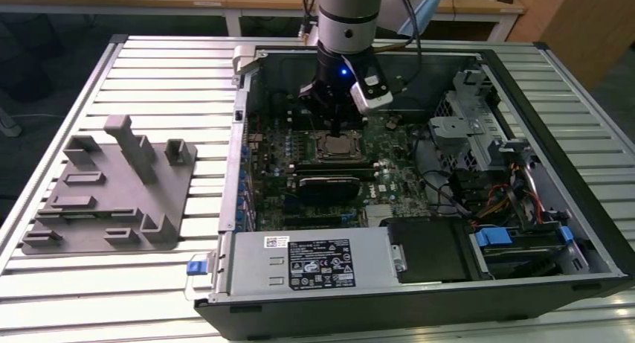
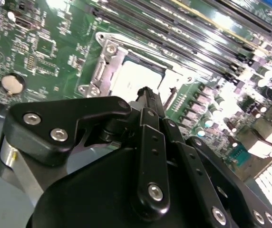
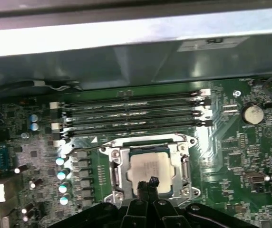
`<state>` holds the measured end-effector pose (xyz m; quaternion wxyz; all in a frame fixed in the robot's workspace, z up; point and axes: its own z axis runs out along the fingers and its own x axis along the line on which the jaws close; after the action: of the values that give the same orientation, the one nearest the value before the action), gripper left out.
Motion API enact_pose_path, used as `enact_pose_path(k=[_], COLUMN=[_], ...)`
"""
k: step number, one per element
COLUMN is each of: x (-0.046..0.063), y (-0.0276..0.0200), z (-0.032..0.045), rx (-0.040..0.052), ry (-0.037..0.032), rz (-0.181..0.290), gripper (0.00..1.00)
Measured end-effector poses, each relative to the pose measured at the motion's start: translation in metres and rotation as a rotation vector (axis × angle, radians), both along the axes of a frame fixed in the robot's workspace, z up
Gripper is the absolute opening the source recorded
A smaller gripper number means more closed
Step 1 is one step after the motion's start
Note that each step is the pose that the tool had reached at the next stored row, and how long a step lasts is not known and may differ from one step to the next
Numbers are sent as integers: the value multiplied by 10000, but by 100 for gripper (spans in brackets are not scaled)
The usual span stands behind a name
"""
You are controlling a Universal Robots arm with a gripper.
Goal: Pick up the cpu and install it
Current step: 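Install the first cpu locking lever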
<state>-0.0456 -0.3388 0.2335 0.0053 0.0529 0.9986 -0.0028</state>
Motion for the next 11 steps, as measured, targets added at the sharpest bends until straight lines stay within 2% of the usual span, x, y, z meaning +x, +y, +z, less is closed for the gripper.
enact_pose_path(k=[11], x=[-274], y=[0], z=[0], rx=[39], ry=[-40], rz=[1], gripper=[11])
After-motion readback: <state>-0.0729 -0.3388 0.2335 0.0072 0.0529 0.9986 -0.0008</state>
